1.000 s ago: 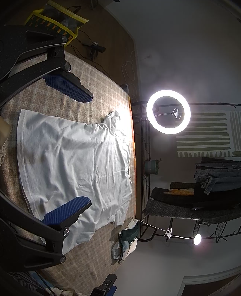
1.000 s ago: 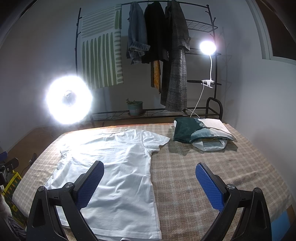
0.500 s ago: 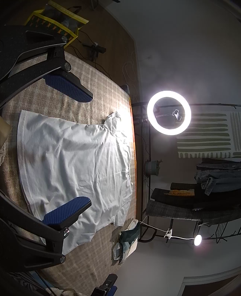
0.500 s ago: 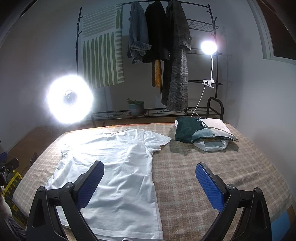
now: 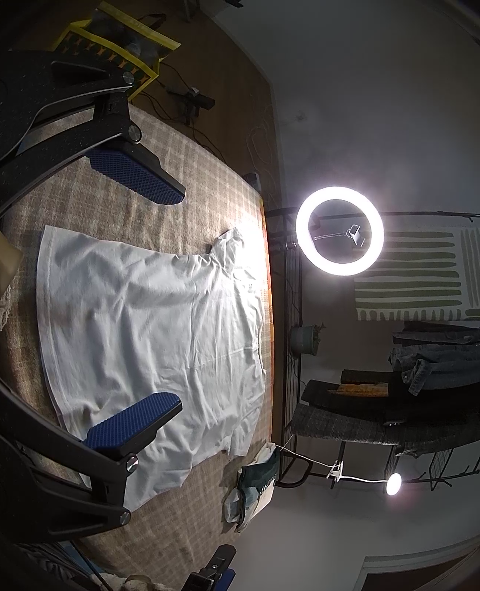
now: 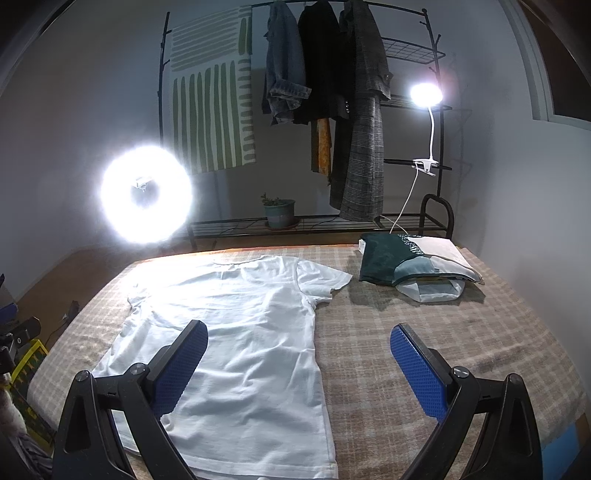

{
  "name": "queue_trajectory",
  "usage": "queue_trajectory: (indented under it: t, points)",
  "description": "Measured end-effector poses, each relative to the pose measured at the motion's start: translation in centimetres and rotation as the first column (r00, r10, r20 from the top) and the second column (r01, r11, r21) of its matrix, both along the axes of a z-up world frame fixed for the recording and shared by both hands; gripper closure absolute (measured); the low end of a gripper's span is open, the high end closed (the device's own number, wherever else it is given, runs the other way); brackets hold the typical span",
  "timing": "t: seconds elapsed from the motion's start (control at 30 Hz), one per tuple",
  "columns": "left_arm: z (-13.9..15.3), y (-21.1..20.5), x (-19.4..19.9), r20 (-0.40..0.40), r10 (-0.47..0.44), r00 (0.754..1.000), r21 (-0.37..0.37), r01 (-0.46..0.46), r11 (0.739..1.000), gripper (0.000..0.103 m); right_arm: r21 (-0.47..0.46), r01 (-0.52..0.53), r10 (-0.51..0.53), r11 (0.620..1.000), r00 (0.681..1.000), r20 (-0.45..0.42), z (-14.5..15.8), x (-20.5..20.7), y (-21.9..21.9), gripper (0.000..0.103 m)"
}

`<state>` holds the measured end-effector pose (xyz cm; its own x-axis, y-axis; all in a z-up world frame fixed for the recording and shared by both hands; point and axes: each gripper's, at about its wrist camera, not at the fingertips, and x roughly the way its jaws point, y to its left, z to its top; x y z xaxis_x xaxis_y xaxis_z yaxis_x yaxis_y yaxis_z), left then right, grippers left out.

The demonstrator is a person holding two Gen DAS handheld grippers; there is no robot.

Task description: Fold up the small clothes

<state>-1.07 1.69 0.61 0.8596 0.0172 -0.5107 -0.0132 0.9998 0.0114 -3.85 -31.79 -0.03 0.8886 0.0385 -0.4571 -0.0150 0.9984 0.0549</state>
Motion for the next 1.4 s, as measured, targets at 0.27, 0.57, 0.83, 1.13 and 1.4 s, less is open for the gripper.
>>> queue_trajectory:
  t: [0.27, 0.57, 0.83, 1.13, 1.4]
  points:
    - [-0.7, 1.3, 0.0, -0.022, 0.028, 0.999, -0.032, -0.028, 0.999, 0.0, 0.019, -0.047, 0.047, 0.999, 0.999, -0.025, 0.2, 1.1, 1.5, 0.003]
    - [-4.4, 5.2, 0.1, -0.154, 0.063, 0.986, -0.205, -0.094, 0.974, 0.017, 0.015, -0.196, 0.197, 0.98, 0.977, -0.085, 0.5, 4.6, 5.6, 0.012]
    - [-9.8, 8.6, -0.2, -0.348, 0.107, 0.931, -0.366, -0.24, 0.899, 0.036, 0.054, -0.356, 0.36, 0.933, 0.925, -0.12, 2.3, 10.0, 10.8, 0.018]
    - [-13.3, 10.5, 0.3, -0.442, 0.175, 0.88, -0.377, -0.36, 0.853, 0.047, 0.11, -0.516, 0.528, 0.849, 0.823, -0.209, 4.3, 17.6, 18.7, 0.019]
    - [-15.5, 10.9, 1.4, -0.496, 0.148, 0.856, -0.418, -0.385, 0.823, 0.057, 0.196, -0.544, 0.578, 0.816, 0.761, -0.294, 2.8, 24.7, 26.2, 0.019]
